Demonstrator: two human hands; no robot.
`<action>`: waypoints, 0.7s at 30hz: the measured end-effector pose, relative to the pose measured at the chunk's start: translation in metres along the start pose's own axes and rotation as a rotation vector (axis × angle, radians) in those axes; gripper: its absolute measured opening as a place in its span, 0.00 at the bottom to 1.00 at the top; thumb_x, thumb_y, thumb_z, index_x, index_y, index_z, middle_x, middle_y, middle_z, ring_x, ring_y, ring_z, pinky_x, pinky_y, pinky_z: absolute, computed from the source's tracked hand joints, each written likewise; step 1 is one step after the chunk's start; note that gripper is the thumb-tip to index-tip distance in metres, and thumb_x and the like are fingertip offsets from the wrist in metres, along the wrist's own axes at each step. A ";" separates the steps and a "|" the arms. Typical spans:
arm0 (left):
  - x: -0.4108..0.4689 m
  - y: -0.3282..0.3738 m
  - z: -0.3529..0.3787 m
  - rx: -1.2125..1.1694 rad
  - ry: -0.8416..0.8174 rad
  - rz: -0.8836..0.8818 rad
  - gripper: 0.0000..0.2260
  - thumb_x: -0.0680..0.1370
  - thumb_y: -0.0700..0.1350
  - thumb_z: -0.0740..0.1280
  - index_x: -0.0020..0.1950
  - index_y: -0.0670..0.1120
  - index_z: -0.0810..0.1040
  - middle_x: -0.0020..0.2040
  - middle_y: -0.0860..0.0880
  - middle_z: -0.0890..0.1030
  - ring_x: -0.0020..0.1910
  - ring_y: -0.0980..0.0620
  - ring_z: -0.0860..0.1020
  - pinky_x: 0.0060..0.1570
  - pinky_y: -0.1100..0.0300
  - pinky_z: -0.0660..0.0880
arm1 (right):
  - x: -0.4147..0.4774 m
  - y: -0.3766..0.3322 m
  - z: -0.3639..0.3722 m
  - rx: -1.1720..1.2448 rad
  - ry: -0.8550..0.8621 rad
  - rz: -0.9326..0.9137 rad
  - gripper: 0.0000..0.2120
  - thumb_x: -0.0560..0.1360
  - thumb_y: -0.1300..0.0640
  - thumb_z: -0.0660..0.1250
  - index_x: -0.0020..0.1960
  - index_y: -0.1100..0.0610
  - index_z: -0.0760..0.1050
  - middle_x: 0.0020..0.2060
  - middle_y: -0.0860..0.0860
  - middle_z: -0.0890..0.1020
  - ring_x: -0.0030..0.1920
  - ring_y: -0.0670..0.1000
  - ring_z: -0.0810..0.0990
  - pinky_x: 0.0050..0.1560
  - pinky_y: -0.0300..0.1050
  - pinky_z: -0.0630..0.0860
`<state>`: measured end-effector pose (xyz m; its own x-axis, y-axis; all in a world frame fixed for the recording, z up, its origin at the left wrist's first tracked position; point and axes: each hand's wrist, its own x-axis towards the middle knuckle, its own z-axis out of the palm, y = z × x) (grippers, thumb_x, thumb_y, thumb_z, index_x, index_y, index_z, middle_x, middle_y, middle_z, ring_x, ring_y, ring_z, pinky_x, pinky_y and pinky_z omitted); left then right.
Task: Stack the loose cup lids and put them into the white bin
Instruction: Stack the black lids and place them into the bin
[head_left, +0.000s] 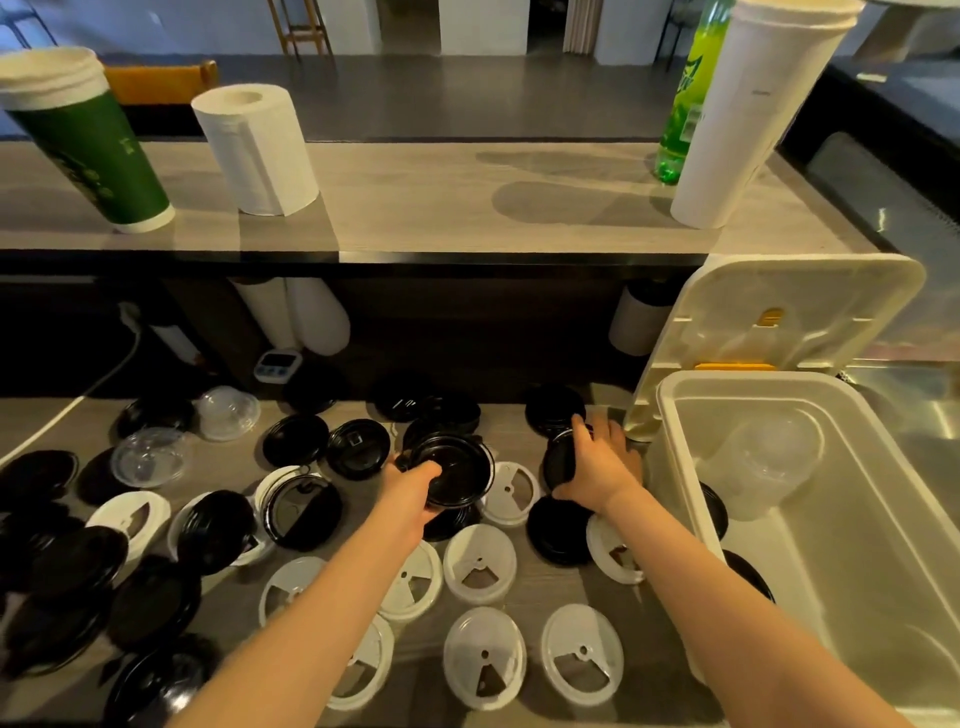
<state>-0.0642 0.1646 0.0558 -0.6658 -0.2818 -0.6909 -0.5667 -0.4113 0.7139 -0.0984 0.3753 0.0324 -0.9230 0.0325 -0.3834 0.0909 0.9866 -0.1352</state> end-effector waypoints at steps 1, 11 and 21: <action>0.002 -0.001 -0.002 0.003 0.007 -0.002 0.25 0.76 0.31 0.63 0.71 0.44 0.62 0.66 0.38 0.71 0.63 0.39 0.73 0.49 0.48 0.74 | 0.001 0.000 0.002 -0.041 -0.012 -0.005 0.50 0.68 0.42 0.73 0.77 0.53 0.45 0.76 0.55 0.49 0.76 0.59 0.48 0.71 0.56 0.59; 0.006 0.000 -0.006 0.022 0.022 -0.001 0.24 0.76 0.32 0.64 0.70 0.44 0.65 0.65 0.39 0.72 0.62 0.40 0.74 0.48 0.49 0.75 | -0.003 0.000 0.012 -0.113 0.230 -0.123 0.30 0.70 0.48 0.72 0.67 0.53 0.63 0.70 0.54 0.63 0.72 0.57 0.59 0.69 0.52 0.60; -0.001 0.003 -0.007 -0.014 -0.070 -0.065 0.21 0.78 0.34 0.62 0.70 0.44 0.64 0.65 0.37 0.72 0.63 0.38 0.73 0.50 0.46 0.75 | -0.024 -0.023 -0.021 0.296 0.207 -0.178 0.09 0.73 0.55 0.68 0.50 0.53 0.70 0.40 0.51 0.80 0.42 0.53 0.78 0.38 0.47 0.74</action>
<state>-0.0616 0.1582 0.0581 -0.6608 -0.1929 -0.7253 -0.6029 -0.4392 0.6660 -0.0867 0.3550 0.0642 -0.9871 -0.0733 -0.1426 -0.0009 0.8920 -0.4520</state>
